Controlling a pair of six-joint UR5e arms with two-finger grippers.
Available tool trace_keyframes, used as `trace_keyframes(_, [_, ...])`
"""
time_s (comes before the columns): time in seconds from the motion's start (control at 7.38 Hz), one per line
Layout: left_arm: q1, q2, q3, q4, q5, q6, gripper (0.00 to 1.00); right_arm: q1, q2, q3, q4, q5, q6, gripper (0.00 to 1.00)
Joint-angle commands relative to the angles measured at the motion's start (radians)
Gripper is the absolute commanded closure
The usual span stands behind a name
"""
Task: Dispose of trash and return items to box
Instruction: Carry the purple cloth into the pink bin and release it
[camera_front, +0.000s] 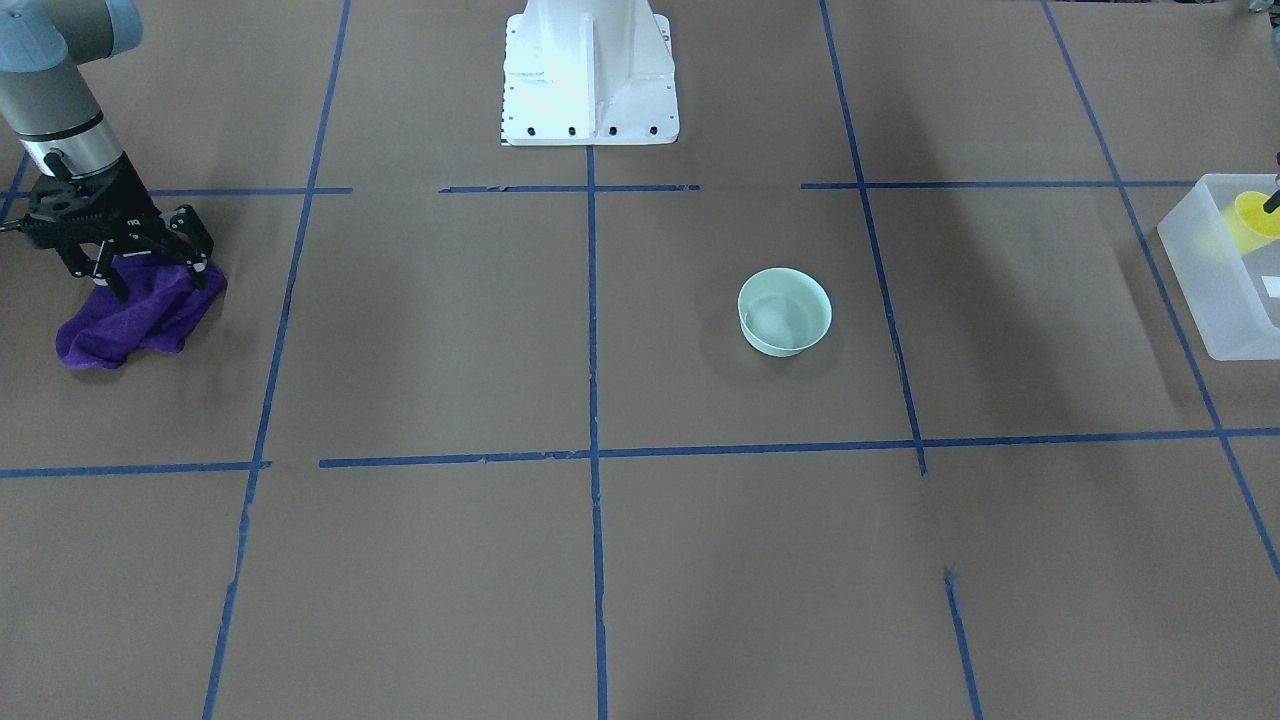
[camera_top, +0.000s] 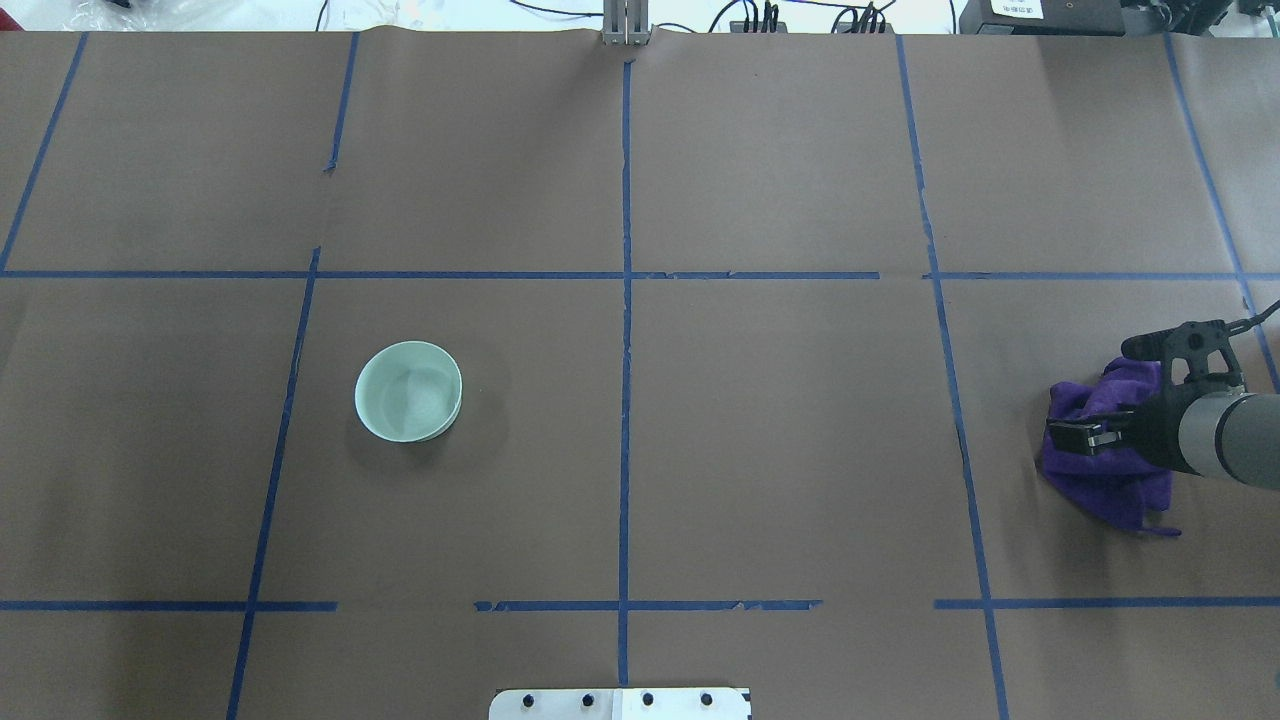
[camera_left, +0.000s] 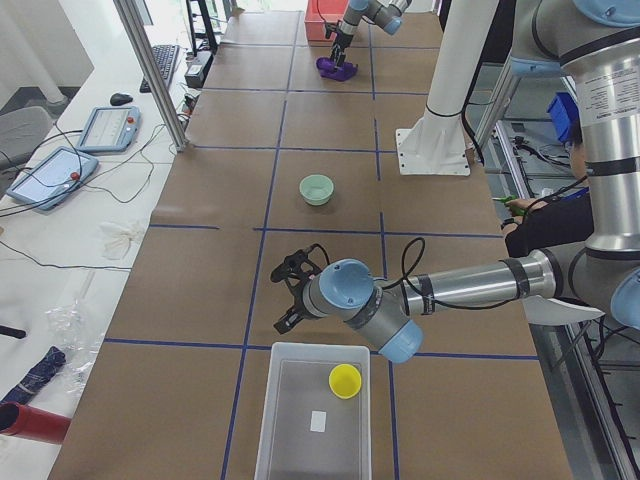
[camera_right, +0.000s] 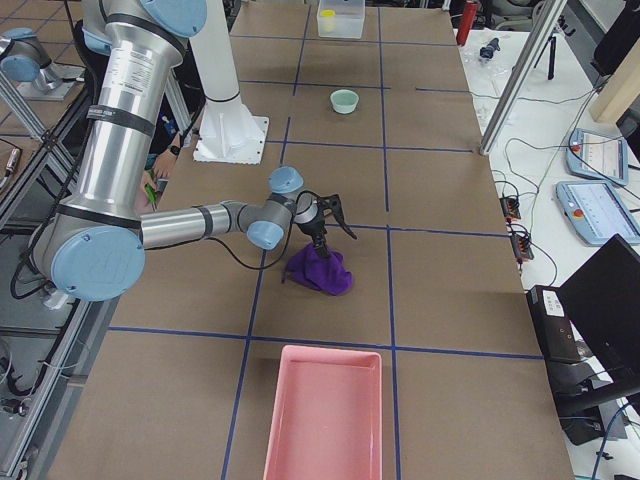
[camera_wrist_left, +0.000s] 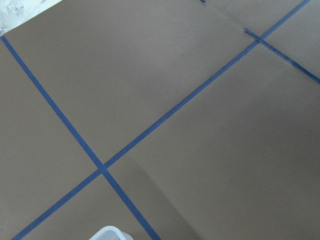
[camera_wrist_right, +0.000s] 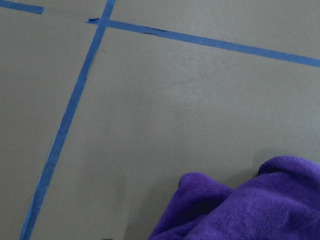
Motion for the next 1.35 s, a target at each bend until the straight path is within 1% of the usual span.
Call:
trace_keyframes(0.0, [-0.002, 0.004, 0.000, -0.001, -0.002, 0.000, 0.00, -0.053, 0.000, 0.004, -0.077, -0.062, -0.004, 0.83])
trace_keyframes(0.14, [-0.002, 0.004, -0.001, -0.001, 0.000, 0.000, 0.00, -0.052, -0.001, 0.014, -0.109, -0.063, -0.025, 1.00])
trace_keyframes(0.41, [0.000, 0.002, -0.001, -0.001, -0.002, 0.000, 0.00, -0.023, -0.003, 0.074, -0.210, -0.049, -0.149, 1.00])
trace_keyframes(0.54, [0.000, 0.001, -0.001, 0.000, -0.002, 0.000, 0.00, 0.023, -0.009, 0.105, -0.248, -0.029, -0.241, 1.00])
trace_keyframes(0.68, [0.000, -0.001, -0.001, 0.000, -0.002, -0.002, 0.00, 0.095, -0.011, 0.117, -0.258, 0.015, -0.324, 1.00])
trace_keyframes(0.81, [0.000, -0.001, -0.001, 0.000, -0.002, -0.005, 0.00, 0.226, -0.012, 0.119, -0.261, 0.119, -0.442, 1.00])
trace_keyframes(0.95, [0.000, -0.002, -0.009, -0.001, -0.002, -0.029, 0.00, 0.406, -0.026, 0.114, -0.272, 0.273, -0.639, 1.00])
trace_keyframes(1.08, [0.000, -0.002, -0.010, -0.001, -0.002, -0.029, 0.00, 0.653, -0.017, 0.116, -0.384, 0.437, -0.908, 1.00])
trace_keyframes(1.22, [0.000, -0.001, -0.016, -0.001, 0.000, -0.035, 0.00, 0.845, 0.008, 0.110, -0.525, 0.539, -1.192, 1.00])
